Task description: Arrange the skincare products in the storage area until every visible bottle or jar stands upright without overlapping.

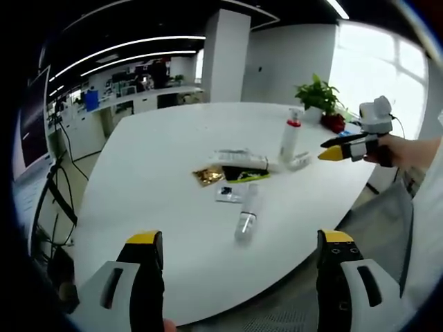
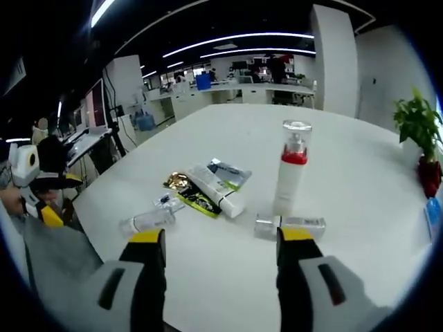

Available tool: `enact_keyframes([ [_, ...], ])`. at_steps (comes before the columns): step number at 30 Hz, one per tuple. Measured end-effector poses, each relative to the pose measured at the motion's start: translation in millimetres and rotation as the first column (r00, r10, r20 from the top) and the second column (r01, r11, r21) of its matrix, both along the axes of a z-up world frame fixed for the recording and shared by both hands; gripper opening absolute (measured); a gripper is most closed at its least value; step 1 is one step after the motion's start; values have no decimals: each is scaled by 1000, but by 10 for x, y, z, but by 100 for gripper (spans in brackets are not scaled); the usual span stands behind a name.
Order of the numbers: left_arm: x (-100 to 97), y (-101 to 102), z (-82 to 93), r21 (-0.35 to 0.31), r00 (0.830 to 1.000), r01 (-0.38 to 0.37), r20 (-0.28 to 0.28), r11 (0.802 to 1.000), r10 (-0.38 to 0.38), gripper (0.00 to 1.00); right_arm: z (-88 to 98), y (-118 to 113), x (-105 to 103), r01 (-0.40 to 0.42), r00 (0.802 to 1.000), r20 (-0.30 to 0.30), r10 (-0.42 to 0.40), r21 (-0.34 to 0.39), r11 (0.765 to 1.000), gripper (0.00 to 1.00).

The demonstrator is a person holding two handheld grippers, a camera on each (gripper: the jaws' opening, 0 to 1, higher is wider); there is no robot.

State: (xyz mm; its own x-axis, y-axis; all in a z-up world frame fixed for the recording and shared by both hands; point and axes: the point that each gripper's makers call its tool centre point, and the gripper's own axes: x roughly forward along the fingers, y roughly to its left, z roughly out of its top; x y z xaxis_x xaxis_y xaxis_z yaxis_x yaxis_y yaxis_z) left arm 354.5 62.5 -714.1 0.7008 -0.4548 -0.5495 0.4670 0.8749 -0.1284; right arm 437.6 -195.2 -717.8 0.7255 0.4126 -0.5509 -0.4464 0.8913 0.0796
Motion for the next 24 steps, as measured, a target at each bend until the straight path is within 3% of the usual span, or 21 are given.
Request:
enact_keyframes([
  [24, 7, 17, -23, 5, 1000, -14, -16, 1000, 14, 90, 70, 212, 357, -119, 992, 25, 121, -63, 991, 64],
])
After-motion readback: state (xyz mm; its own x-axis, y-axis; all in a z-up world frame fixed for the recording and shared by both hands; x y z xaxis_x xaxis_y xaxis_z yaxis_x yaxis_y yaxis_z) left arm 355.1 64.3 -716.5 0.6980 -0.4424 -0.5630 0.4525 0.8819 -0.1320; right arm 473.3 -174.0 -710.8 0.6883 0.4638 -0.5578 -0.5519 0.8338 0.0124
